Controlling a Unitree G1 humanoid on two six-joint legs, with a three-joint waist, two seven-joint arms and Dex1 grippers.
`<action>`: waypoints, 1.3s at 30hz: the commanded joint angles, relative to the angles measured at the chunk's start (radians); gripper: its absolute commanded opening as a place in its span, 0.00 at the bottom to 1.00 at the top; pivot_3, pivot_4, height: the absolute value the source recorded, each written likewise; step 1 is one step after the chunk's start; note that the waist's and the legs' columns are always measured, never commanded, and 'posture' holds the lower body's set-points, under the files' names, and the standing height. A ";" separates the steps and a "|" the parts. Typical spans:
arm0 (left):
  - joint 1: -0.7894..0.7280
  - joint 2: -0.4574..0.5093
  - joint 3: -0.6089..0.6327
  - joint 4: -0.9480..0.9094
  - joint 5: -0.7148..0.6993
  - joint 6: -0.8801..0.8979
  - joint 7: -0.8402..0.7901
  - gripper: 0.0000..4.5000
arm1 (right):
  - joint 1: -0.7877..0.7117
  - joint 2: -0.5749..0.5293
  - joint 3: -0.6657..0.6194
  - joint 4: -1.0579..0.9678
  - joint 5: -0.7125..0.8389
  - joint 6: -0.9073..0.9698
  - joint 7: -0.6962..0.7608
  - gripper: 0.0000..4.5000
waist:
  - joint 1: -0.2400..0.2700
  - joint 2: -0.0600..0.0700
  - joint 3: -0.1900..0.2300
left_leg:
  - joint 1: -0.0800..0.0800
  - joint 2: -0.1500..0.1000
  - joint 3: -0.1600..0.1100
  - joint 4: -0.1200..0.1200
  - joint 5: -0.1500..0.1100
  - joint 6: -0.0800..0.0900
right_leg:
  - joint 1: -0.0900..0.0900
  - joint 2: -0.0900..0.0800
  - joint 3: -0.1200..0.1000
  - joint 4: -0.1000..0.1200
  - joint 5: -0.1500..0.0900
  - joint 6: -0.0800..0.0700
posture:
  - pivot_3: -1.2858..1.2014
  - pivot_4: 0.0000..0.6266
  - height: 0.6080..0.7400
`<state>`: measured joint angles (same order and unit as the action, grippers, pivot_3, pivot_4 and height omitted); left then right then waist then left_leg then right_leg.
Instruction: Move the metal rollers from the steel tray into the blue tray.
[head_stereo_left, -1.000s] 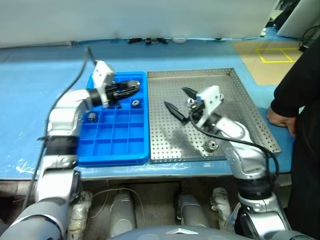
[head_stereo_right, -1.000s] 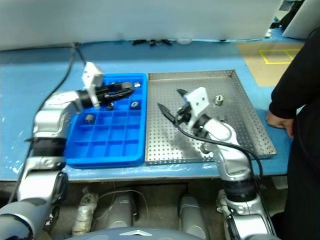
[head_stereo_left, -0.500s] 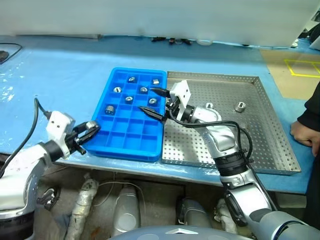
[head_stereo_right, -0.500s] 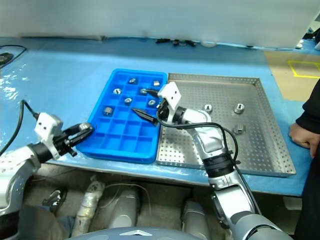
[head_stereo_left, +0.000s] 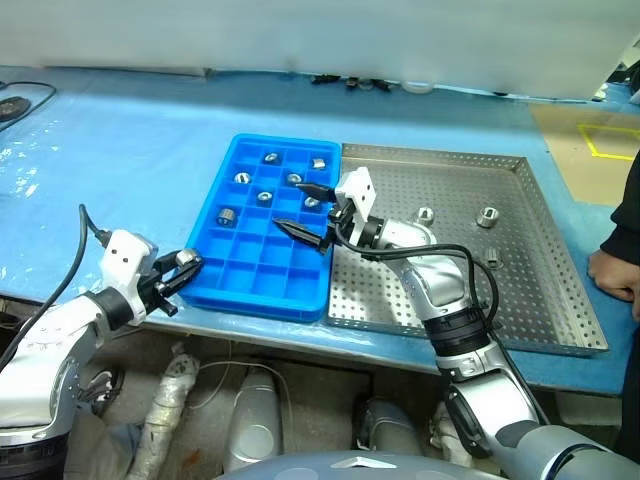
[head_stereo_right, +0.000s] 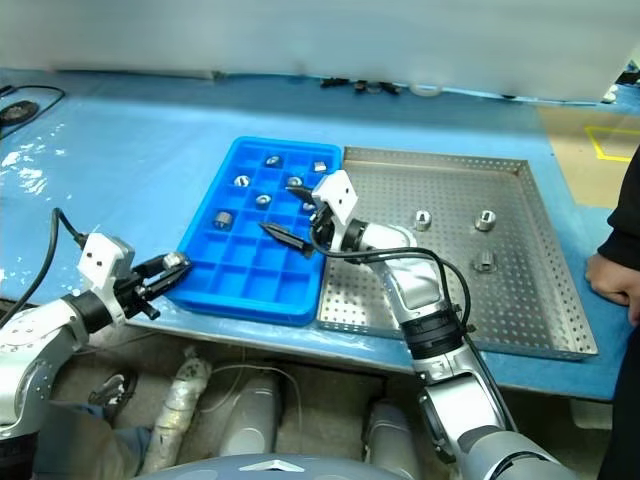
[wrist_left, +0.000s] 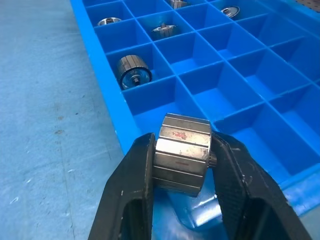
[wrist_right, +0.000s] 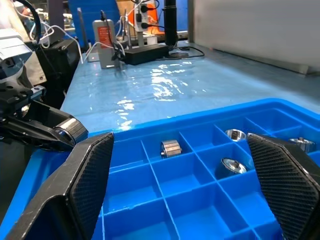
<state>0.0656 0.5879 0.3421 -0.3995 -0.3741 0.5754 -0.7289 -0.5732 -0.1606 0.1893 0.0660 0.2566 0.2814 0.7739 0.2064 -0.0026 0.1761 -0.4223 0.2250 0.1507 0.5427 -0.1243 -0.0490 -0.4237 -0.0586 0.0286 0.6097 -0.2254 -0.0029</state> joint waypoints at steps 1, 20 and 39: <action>-0.019 0.014 -0.008 0.003 -0.019 -0.006 0.006 0.28 | 0.001 0.001 -0.015 -0.051 0.015 -0.007 -0.013 1.00 | -0.002 0.000 0.000 | 0.000 0.000 0.000 0.000 0.000 0.000 | 0.000 0.000 0.000 0.000 0.000 0.000 | 0.66 0.24 1.00; -0.255 0.098 -0.039 0.126 -0.098 0.002 -0.049 0.69 | 0.030 -0.026 -0.036 -0.065 0.003 -0.034 -0.055 1.00 | -0.002 0.000 0.000 | 0.001 0.000 0.000 0.002 0.003 -0.004 | -0.001 -0.001 0.000 0.009 0.000 0.000 | 0.61 0.24 1.00; -1.144 -0.392 -0.440 1.356 0.218 -0.582 -0.239 0.98 | 0.293 -0.138 -0.202 -0.457 -0.039 0.096 -0.346 1.00 | -0.112 -0.002 -0.001 | 0.002 -0.002 0.000 0.005 0.009 -0.008 | 0.001 -0.001 0.001 0.013 0.004 0.005 | 0.40 0.24 1.00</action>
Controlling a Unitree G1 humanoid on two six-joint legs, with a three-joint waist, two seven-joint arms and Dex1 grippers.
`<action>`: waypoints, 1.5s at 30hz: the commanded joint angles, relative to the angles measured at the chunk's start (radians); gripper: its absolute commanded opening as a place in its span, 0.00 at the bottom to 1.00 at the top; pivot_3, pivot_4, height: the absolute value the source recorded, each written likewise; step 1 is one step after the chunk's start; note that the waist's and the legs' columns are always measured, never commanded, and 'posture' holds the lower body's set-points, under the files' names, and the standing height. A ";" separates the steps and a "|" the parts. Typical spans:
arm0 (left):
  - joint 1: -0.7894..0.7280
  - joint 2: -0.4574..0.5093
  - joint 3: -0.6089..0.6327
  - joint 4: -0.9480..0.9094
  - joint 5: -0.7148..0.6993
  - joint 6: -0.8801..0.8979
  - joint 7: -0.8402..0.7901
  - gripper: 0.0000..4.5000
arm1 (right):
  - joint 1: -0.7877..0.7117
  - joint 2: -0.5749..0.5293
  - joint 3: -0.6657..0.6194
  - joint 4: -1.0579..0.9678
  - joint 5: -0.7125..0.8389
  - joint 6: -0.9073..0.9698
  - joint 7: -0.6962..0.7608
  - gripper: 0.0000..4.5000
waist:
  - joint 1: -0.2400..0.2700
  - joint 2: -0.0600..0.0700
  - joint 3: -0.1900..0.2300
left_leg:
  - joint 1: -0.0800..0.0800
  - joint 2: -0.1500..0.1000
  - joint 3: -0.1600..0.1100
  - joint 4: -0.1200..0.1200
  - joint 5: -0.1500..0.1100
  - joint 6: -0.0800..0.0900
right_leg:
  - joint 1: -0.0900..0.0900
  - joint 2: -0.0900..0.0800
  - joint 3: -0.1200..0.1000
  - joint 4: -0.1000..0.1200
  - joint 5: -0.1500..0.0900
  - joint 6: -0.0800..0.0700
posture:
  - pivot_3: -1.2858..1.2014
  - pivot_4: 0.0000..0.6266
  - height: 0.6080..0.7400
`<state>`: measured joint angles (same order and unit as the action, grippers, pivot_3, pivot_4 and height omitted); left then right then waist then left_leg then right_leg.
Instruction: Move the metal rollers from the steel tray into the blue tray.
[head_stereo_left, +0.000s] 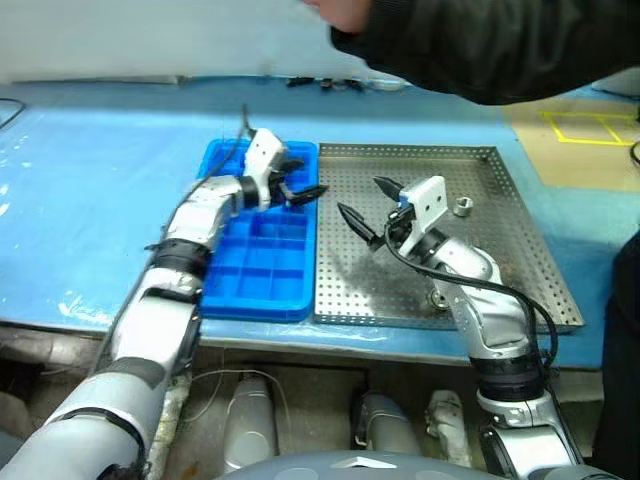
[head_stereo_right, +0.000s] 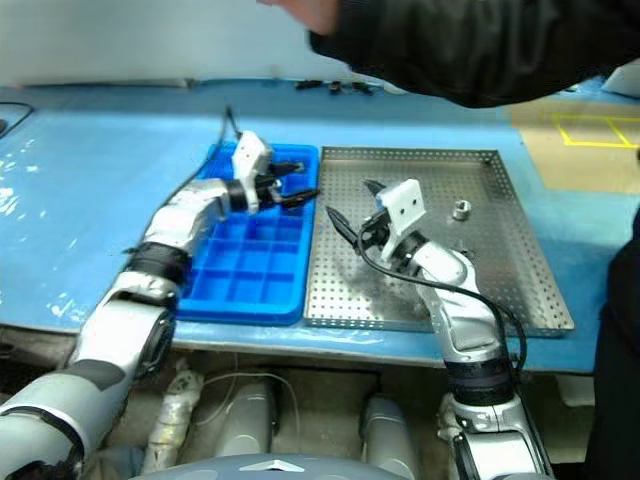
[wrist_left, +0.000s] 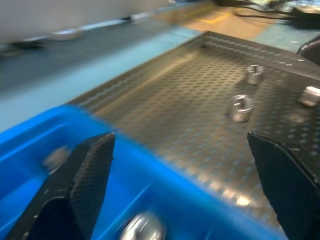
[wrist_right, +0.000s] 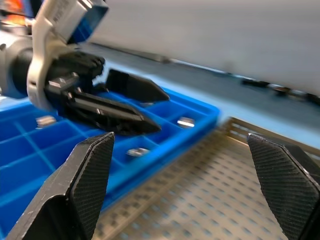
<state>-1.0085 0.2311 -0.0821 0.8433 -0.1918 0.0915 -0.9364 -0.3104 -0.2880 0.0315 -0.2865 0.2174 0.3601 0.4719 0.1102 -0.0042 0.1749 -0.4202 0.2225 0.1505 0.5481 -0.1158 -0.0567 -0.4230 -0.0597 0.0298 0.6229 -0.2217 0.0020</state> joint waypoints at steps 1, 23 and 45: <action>-0.091 -0.054 -0.021 0.155 0.049 -0.122 -0.044 0.98 | 0.047 -0.013 -0.052 -0.128 -0.003 0.026 -0.059 1.00 | -0.025 0.000 0.000 | 0.000 0.000 0.000 0.000 -0.001 0.001 | 0.000 0.000 0.000 0.000 0.000 0.000 | 0.39 0.24 1.00; -0.169 -0.312 -0.131 0.418 0.287 -0.313 -0.227 0.98 | 0.330 0.022 -0.083 -0.406 -0.066 0.083 -0.273 1.00 | -0.131 0.000 0.000 | 0.014 0.000 0.006 0.000 -0.010 0.016 | 0.019 -0.001 0.004 -0.017 -0.002 -0.003 | 0.27 0.24 1.00; -0.144 -0.417 -0.166 0.455 0.388 -0.312 -0.159 0.98 | 0.360 0.024 -0.067 -0.456 -0.084 0.132 -0.295 1.00 | -0.166 0.000 0.000 | 0.014 -0.001 0.012 0.000 -0.012 0.021 | 0.019 -0.002 0.007 -0.020 -0.002 -0.003 | 0.25 0.24 1.00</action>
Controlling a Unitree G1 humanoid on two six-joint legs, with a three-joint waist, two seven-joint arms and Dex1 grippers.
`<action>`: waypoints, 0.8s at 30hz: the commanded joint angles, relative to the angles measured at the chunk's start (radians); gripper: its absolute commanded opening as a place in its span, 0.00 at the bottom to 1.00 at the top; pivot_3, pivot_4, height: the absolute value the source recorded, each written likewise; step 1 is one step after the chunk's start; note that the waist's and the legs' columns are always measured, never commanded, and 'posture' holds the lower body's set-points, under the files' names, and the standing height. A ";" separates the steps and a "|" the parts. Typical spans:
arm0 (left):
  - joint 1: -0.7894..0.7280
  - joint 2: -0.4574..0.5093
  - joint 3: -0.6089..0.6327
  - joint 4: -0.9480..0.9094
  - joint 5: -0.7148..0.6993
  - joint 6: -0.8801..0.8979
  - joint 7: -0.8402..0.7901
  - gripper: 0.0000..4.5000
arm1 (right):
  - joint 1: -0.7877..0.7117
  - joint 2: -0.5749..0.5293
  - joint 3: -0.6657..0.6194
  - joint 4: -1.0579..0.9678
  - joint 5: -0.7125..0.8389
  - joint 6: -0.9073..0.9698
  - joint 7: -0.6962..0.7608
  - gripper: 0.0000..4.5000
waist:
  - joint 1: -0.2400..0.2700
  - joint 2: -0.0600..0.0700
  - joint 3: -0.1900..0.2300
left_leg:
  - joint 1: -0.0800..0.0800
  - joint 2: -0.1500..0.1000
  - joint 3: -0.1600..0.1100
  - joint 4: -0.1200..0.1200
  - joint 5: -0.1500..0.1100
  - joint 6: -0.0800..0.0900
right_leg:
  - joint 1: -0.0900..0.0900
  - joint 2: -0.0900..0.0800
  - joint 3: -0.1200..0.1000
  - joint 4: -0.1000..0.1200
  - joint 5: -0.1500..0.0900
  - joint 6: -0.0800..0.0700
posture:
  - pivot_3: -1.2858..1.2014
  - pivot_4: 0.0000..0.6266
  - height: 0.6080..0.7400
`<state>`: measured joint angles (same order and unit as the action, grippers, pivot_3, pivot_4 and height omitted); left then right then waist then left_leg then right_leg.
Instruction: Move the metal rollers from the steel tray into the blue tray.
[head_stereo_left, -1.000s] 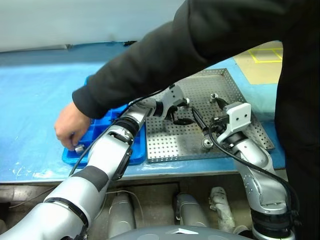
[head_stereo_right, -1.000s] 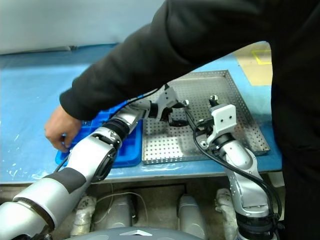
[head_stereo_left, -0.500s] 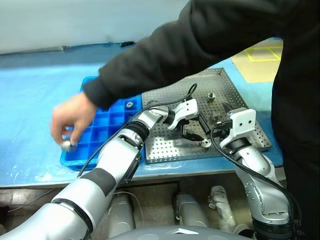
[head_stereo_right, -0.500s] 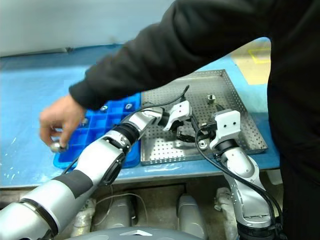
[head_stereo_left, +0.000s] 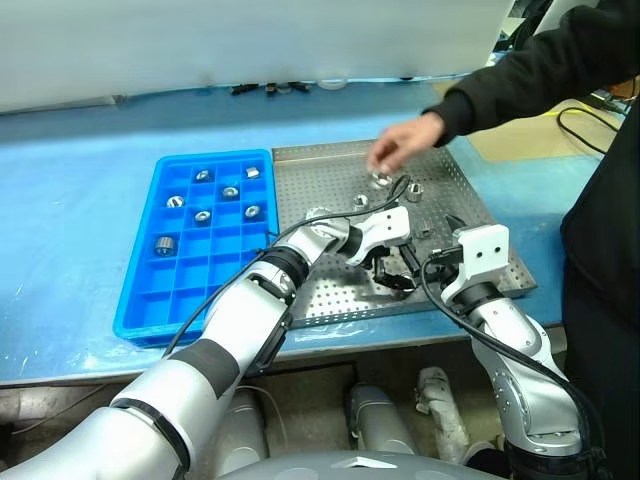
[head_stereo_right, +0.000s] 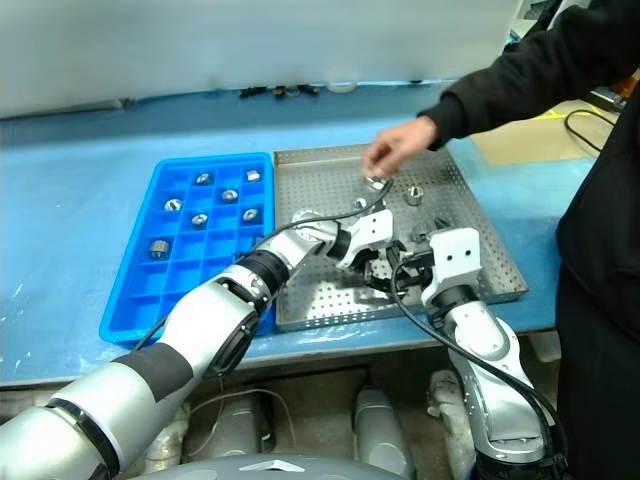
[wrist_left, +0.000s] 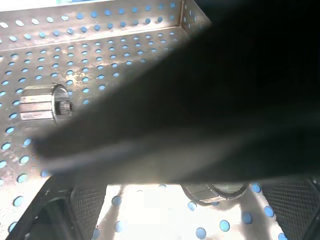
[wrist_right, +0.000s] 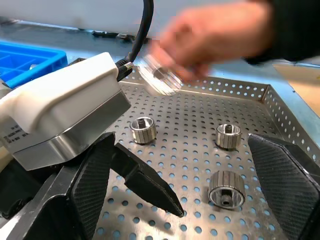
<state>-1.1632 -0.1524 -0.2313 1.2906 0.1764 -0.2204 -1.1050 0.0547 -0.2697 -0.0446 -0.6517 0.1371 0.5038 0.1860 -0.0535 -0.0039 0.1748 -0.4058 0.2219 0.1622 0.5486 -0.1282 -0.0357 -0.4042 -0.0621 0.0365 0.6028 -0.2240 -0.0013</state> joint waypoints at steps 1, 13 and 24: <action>0.014 -0.034 -0.022 0.011 0.028 0.002 0.015 0.98 | -0.003 0.007 0.008 -0.094 -0.005 -0.009 -0.012 1.00 | -0.006 0.000 0.000 | 0.000 0.000 0.000 0.000 0.000 0.000 | 0.000 -0.001 0.000 0.000 0.000 0.000 | 0.25 0.24 1.00; 0.040 -0.030 -0.059 0.025 0.080 0.016 0.019 0.98 | 0.019 0.016 0.011 -0.103 -0.018 -0.010 -0.042 1.00 | -0.035 0.000 0.000 | -0.001 -0.006 0.003 0.000 -0.003 0.005 | 0.000 -0.006 0.001 -0.003 -0.001 0.002 | 0.24 0.24 1.00; 0.047 -0.032 -0.058 0.034 0.095 0.013 0.093 0.79 | 0.031 0.030 0.016 -0.096 -0.032 -0.021 -0.053 1.00 | -0.077 0.000 0.000 | -0.010 -0.015 0.004 0.015 -0.013 0.020 | 0.000 -0.015 0.002 -0.003 -0.005 0.008 | 0.24 0.24 1.00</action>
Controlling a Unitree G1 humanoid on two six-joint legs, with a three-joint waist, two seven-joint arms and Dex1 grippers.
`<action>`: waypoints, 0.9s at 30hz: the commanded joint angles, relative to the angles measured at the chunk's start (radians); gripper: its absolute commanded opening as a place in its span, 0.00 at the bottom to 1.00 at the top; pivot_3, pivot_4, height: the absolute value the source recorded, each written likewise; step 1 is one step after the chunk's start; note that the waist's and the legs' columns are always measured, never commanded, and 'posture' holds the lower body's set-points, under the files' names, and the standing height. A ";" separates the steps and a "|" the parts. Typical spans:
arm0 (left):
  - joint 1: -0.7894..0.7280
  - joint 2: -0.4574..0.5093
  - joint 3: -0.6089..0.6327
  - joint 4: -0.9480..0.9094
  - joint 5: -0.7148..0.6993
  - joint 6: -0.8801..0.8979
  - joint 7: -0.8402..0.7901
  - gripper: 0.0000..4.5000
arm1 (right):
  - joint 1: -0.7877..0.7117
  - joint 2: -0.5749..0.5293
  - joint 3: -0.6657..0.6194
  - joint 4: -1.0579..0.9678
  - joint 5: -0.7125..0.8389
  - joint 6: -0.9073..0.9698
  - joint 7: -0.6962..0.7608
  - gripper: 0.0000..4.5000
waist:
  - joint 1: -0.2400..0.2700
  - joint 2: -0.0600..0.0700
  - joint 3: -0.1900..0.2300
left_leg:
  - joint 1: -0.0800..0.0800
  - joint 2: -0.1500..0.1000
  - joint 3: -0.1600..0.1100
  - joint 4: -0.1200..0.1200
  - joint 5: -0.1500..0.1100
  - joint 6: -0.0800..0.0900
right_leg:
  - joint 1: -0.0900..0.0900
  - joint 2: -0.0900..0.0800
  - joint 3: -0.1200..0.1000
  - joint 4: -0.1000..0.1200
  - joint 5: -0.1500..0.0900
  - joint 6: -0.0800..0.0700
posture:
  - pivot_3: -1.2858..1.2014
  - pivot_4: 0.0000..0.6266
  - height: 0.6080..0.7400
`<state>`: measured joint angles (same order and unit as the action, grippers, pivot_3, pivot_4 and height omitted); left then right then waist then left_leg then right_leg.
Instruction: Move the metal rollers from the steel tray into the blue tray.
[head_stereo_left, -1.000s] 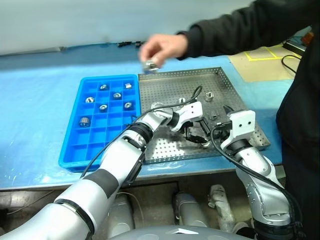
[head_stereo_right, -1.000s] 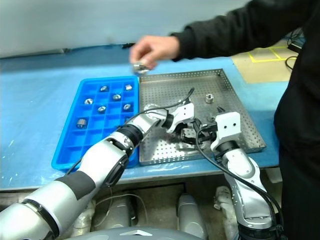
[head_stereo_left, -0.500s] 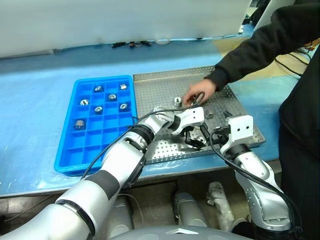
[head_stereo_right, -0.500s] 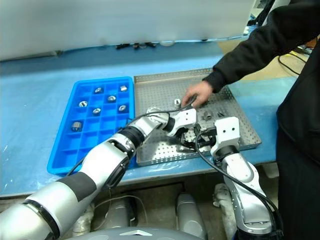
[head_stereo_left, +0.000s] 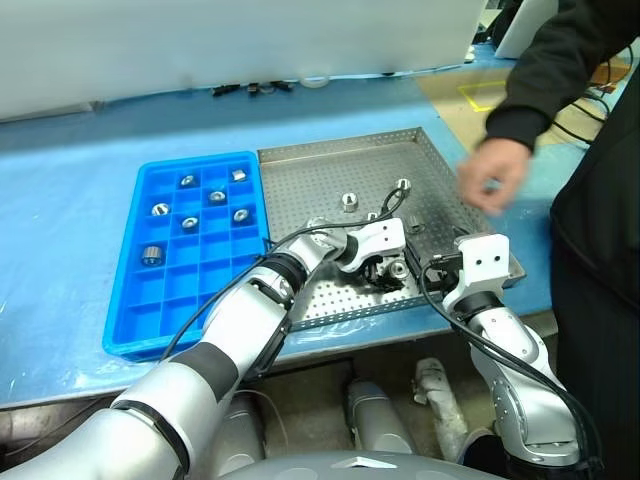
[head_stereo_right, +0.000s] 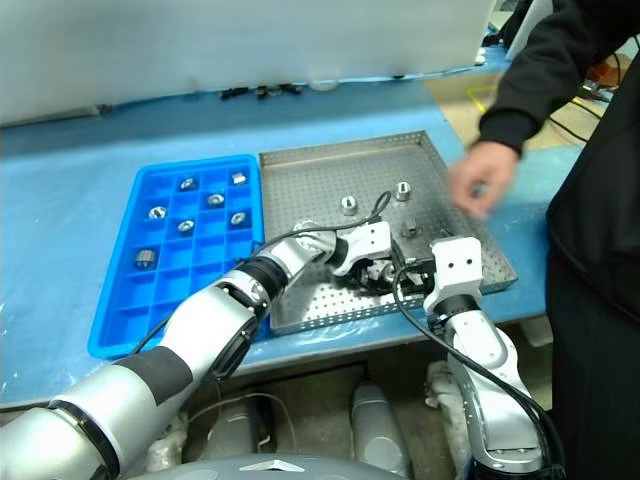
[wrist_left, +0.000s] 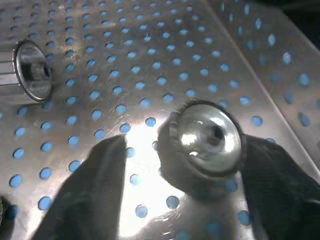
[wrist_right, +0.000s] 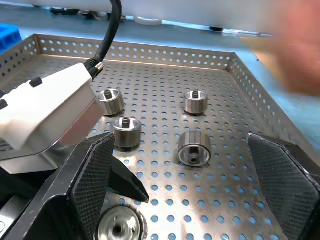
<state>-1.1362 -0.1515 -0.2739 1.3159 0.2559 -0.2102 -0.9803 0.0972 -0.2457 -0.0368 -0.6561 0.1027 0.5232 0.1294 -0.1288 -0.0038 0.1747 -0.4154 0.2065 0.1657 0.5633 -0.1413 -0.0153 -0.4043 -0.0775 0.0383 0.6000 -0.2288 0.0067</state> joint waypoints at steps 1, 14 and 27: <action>0.021 -0.032 -0.013 0.008 0.012 0.003 -0.039 0.75 | -0.011 0.007 0.008 -0.091 0.002 -0.041 0.004 1.00 | -0.004 0.000 0.000 | 0.000 -0.001 0.000 0.000 0.000 0.000 | 0.000 -0.001 0.000 0.000 0.000 0.000 | 0.24 0.24 1.00; 0.001 -0.013 0.051 0.005 -0.028 0.046 0.003 0.68 | -0.034 0.004 0.010 -0.053 0.000 -0.057 0.020 1.00 | -0.029 0.000 0.000 | -0.004 -0.002 0.000 0.003 -0.002 0.003 | 0.000 -0.004 -0.003 -0.002 0.000 0.000 | 0.25 0.24 1.00; 0.011 0.028 0.081 -0.004 -0.054 0.050 -0.057 0.40 | -0.086 0.008 0.022 0.000 0.000 -0.077 0.045 1.00 | -0.031 0.000 0.000 | -0.005 -0.001 0.000 0.003 -0.002 0.004 | 0.001 -0.004 -0.004 -0.004 0.000 0.000 | 0.27 0.24 1.00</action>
<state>-1.1298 -0.1204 -0.2014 1.3201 0.2138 -0.1645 -1.0263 0.0210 -0.2403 -0.0193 -0.6432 0.0987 0.4662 0.1704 -0.1601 -0.0038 0.1748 -0.4200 0.2053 0.1655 0.5659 -0.1438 -0.0112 -0.4033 -0.0813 0.0346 0.5962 -0.2288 0.0068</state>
